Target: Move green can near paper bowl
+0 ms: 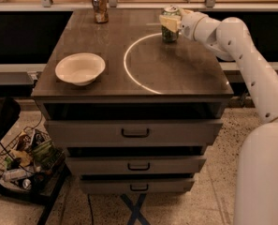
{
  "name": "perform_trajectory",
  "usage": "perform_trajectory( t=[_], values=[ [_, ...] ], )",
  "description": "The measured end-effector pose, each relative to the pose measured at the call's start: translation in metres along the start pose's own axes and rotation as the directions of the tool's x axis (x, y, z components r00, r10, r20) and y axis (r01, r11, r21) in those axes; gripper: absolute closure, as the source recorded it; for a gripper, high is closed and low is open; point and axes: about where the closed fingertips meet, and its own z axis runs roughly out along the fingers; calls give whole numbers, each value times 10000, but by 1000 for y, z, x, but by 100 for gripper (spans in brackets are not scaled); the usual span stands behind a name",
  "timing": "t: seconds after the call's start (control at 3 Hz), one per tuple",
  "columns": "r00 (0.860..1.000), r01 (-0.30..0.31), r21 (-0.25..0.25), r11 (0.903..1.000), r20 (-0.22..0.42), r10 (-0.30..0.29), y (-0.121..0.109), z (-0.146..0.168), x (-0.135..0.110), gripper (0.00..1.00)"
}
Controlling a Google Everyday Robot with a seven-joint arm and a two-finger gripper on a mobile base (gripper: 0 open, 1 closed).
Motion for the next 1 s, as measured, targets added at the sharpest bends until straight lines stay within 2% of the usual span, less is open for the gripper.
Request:
perform_trajectory(
  t=[0.33, 0.67, 1.0],
  values=[
    [10000, -10, -41, 10000, -2, 10, 2, 2, 1, 88],
    [10000, -19, -79, 10000, -5, 19, 5, 5, 1, 100],
    [10000, -20, -80, 10000, -5, 20, 5, 5, 1, 100]
  ],
)
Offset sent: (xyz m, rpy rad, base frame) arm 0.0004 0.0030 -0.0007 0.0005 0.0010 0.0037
